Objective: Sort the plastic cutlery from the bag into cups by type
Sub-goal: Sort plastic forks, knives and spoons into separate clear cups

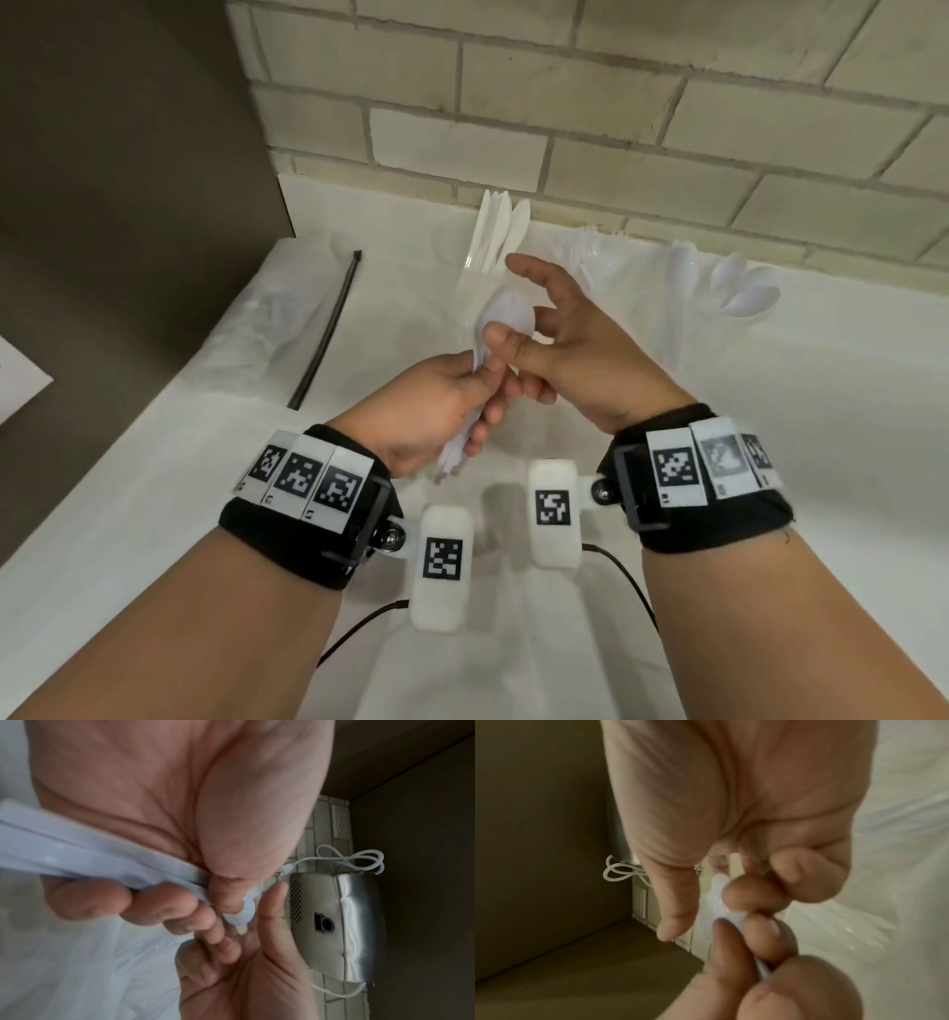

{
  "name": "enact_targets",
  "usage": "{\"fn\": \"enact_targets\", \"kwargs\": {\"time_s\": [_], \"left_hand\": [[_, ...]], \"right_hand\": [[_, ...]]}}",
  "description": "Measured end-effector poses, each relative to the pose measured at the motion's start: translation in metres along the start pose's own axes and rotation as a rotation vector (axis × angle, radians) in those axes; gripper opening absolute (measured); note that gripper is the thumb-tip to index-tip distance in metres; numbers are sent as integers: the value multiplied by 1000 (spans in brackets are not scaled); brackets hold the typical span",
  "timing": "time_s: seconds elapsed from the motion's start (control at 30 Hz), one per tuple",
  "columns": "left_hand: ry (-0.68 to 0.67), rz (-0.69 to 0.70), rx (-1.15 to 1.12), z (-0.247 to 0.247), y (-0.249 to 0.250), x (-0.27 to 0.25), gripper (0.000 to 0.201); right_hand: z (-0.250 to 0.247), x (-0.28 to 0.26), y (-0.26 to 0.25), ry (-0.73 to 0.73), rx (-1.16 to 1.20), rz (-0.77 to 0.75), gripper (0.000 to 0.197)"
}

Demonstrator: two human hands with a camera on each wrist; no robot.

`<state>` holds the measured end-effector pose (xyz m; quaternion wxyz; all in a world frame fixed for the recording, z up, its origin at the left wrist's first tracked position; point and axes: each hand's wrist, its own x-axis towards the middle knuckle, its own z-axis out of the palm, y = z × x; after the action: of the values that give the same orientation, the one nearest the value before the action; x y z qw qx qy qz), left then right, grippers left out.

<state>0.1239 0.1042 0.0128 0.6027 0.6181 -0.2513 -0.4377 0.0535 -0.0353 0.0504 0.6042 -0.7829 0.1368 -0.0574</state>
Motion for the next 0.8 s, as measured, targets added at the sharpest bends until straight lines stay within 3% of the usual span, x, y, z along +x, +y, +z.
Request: {"fn": "enact_targets", "kwargs": {"time_s": [0.07,0.2,0.37,0.5,0.57,0.67,0.8], "left_hand": [[-67,4,14,4,0,-2,41],[-145,-24,64,10,0,-7,49],[-140,-54,216,22,-2,-1,40],[-55,-46,325,19,-9,2,22],[25,-5,459,12,-9,2,15],[262,51,676,-11,-8,8,13],[667,32,1019,-60,-8,19,33]], "right_hand": [[3,-5,2,-28,-1,-43,49],[3,-10,2,-8,42,-21,9],[-6,-17,9,86,-5,11,16],[-51,-23,2,373,-5,-64,20],[-87,-24,-6,622,-142,-174,19],[-133,-19,-14,926,-424,-333,14],[-161,0,-5,1047,-620,-338,21]]}}
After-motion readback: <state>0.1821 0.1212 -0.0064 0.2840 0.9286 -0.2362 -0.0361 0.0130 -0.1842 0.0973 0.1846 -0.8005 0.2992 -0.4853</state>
